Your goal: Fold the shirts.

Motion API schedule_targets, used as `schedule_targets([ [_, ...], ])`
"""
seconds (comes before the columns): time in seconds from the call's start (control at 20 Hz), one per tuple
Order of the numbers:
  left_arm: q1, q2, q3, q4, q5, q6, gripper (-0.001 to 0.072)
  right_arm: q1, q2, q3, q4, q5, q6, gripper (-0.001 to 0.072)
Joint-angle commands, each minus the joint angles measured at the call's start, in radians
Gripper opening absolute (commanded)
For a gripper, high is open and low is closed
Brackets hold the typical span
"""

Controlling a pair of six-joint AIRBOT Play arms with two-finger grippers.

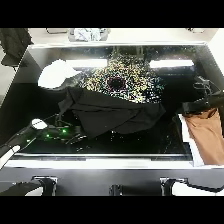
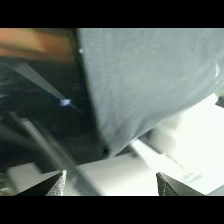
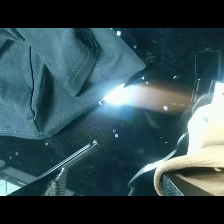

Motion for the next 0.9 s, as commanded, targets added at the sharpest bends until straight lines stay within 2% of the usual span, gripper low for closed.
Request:
schedule_targets([
  [0.0, -0.082, -0.053, -0.017, -0.120, 0.129, -0.016, 0.0711, -0.001, -0.018, -0.002, 0.014, -0.006, -0.010, 0.0672],
  [0.15, -0.113, -0.087, -0.018, -0.120, 0.201, -0.048, 0.0709, -0.001, -0.019, -0.003, 0.021, -0.015, -0.011, 0.0673],
  [0.2, -0.125, -0.087, -0.018, -0.120, 0.235, -0.063, 0.0644, 0.004, -0.019, -0.003, 0.024, -0.017, -0.012, 0.0673],
  [0.25, -0.135, -0.087, -0.017, -0.120, 0.262, -0.077, 0.0532, 0.015, -0.019, -0.003, 0.024, -0.019, -0.023, 0.0673],
  [0.3, -0.148, -0.087, -0.018, -0.120, 0.290, -0.093, 0.0508, 0.033, -0.019, -0.003, 0.024, -0.025, -0.031, 0.0674],
  [0.35, -0.158, -0.087, -0.018, -0.120, 0.308, -0.103, 0.0424, 0.061, -0.019, -0.003, 0.021, -0.038, -0.046, 0.0677],
  [0.45, -0.170, -0.087, -0.018, -0.120, 0.321, -0.101, 0.0178, 0.118, -0.024, -0.003, -0.002, -0.079, -0.062, 0.0714],
  [0.55, -0.169, -0.084, -0.016, -0.120, 0.312, -0.075, 0.0048, 0.153, -0.038, -0.003, 0.016, -0.117, -0.053, 0.0715],
  [0.75, -0.168, -0.039, -0.010, -0.119, 0.310, 0.020, 0.0028, 0.167, -0.092, -0.003, 0.048, -0.176, -0.016, 0.0714],
  [0.85, -0.168, -0.006, -0.010, -0.119, 0.306, 0.035, 0.0028, 0.167, -0.121, -0.003, 0.099, -0.219, -0.020, 0.0712],
])
